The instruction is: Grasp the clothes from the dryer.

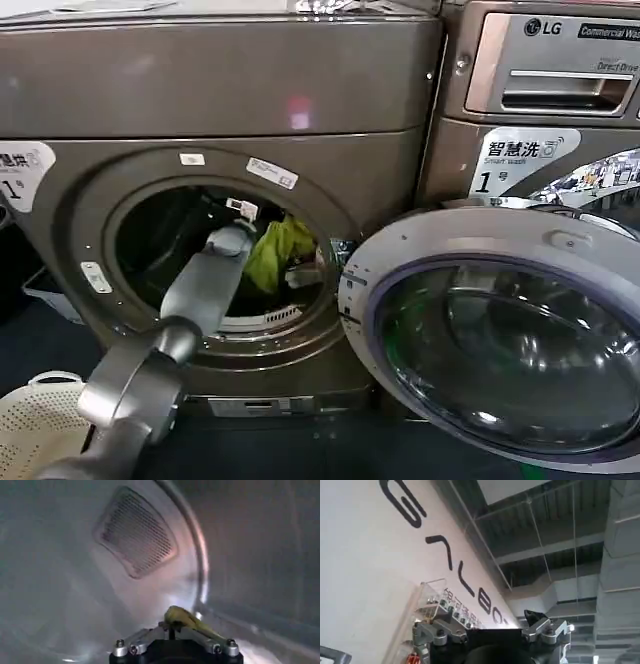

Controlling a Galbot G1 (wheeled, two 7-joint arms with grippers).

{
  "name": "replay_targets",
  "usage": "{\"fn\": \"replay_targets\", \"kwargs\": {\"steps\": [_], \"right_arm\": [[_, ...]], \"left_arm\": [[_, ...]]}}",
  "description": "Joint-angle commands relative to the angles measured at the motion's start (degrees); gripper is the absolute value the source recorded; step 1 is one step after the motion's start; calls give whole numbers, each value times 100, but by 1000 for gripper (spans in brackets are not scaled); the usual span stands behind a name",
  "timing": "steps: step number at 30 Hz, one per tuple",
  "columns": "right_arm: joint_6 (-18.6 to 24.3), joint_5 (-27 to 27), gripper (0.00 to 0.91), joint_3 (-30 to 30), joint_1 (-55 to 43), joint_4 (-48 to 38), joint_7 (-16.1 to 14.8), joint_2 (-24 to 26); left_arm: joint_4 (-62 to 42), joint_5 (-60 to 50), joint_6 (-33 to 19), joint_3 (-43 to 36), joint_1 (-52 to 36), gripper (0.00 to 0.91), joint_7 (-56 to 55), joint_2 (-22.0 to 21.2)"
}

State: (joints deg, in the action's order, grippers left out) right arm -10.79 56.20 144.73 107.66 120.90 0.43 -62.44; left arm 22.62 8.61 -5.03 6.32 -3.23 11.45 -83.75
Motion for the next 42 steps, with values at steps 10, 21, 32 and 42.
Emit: {"fn": "replay_targets", "kwargs": {"steps": [10,21,32,42], "right_arm": [[48,-31,907,-85,-68,-14,-16,-11],[80,-17,907,-16,-14,-24,90,-10],[-22,-233,907,53,38,-116,156,-27],[9,-206,907,72,64,-101,171,-13]], "left_arm": [[813,839,-750,831,505,0,-2177,-148],[1557,907,-817,1019,1065,0,-2544,-152],[1644,684,-897,1035,1244,0,-2621,-272],[1635,661,-915,1041,1334,0,-2616,-259]]}}
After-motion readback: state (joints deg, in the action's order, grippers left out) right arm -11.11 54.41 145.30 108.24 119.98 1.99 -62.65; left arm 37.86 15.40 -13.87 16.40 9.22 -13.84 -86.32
